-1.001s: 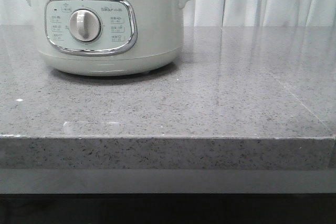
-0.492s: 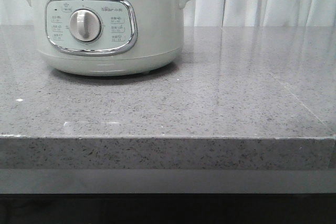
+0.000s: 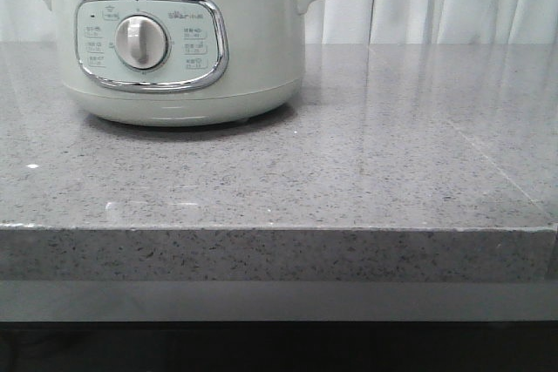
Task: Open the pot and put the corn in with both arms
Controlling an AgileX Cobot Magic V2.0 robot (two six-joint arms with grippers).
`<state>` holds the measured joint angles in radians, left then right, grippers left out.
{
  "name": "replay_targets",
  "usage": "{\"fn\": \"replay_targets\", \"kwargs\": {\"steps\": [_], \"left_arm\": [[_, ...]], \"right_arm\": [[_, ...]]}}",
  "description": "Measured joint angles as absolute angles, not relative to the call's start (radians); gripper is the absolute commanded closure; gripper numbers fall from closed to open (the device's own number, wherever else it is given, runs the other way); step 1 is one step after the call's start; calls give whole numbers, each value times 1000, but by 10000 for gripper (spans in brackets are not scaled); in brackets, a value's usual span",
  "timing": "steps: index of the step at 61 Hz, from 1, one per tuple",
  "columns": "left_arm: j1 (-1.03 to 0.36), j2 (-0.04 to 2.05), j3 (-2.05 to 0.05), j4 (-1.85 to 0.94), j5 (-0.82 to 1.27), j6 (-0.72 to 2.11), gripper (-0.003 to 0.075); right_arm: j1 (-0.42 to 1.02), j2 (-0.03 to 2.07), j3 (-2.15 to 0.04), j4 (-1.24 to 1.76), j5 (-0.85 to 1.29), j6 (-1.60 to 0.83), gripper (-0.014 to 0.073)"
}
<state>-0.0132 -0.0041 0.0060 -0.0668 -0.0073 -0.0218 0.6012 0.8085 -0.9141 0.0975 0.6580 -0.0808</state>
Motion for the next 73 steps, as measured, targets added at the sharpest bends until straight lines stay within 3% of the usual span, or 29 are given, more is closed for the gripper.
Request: {"fn": "replay_targets", "kwargs": {"steps": [24,38,57,73], "left_arm": [[-13,-4,6,-67,-7,-22,741],[-13,-4,6,-67,-7,-22,741],[-13,-4,6,-67,-7,-22,741],[-13,-4,6,-67,-7,-22,741]], "right_arm": [[585,801,-910,98,658,-81,662],[405,666,-841,100,659,-81,662],[128,384,-565,100,520,-81,662],[52,158,-258,110,319,-81,662]]}}
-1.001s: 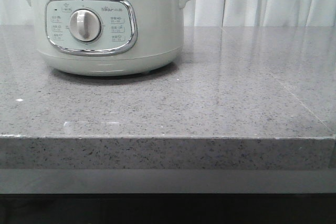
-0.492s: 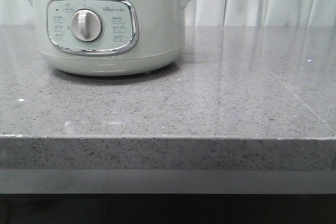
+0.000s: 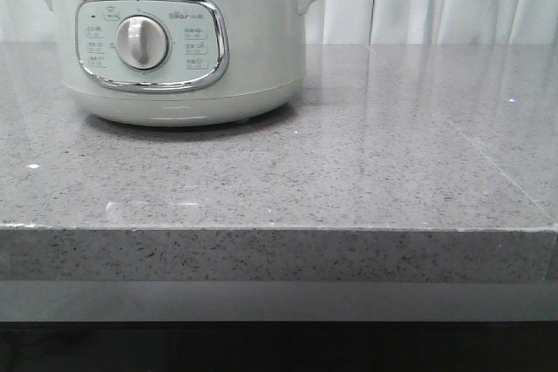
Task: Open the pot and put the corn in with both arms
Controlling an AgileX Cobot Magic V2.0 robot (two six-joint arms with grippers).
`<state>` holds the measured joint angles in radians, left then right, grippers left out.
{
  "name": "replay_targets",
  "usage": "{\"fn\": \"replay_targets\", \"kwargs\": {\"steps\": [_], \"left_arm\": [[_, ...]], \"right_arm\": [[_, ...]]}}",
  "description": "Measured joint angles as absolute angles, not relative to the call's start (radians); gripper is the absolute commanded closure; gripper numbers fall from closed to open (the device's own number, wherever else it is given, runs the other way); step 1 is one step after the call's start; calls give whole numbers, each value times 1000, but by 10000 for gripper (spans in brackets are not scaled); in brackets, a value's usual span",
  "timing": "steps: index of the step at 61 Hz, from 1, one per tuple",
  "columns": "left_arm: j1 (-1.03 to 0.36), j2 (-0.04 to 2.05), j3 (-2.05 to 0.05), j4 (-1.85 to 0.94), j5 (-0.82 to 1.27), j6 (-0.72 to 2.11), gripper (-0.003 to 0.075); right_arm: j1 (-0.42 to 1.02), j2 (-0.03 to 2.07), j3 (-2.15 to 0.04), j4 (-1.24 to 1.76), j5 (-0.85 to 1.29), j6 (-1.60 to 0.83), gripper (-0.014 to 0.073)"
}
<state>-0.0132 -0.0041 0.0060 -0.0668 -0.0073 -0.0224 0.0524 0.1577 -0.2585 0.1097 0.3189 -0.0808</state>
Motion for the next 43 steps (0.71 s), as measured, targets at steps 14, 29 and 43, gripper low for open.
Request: {"fn": "replay_targets", "kwargs": {"steps": [14,29,43], "left_arm": [[-13,-4,6,-67,-7,-22,741],[-13,-4,6,-67,-7,-22,741],[-13,-4,6,-67,-7,-24,741]], "right_arm": [[37,56,-107,113,243,-81,662],[19,-8,5,144,159,-81,662],[19,-10,26,151,109,-81,662]]}}
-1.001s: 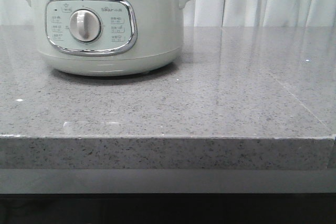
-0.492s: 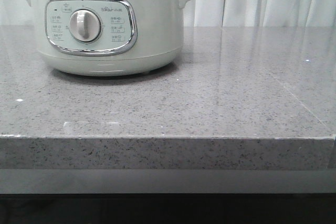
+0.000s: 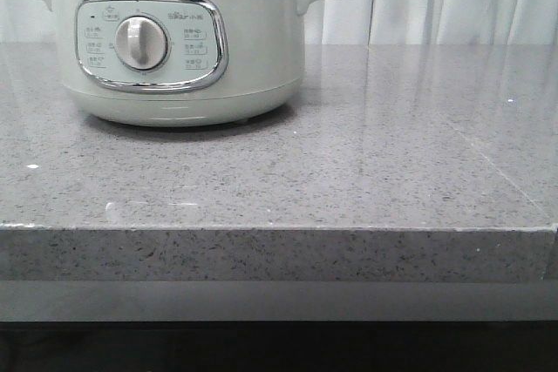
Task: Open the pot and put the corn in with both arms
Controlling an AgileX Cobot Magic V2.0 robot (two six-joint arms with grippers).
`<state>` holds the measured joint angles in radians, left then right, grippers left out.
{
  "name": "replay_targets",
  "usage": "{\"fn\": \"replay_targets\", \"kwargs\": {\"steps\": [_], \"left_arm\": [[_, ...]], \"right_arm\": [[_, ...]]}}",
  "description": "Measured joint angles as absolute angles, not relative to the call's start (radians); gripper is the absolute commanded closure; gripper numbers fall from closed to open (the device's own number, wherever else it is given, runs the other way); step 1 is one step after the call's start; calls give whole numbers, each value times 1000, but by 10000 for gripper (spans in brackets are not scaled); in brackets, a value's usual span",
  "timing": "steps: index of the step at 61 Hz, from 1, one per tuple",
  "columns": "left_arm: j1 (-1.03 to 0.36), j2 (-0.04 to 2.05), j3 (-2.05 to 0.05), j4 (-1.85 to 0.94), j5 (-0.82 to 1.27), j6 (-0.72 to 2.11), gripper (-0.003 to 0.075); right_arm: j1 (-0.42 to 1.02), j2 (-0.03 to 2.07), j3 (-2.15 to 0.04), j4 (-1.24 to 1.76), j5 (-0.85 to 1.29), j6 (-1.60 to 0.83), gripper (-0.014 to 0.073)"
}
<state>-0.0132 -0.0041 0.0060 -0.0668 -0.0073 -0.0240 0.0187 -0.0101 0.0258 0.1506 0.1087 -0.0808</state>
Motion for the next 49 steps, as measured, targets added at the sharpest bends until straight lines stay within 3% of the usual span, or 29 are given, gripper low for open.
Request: {"fn": "replay_targets", "kwargs": {"steps": [49], "left_arm": [[-13,-4,6,-67,-7,-24,741]], "right_arm": [[19,-10,26,56,-18,21,662]]}}
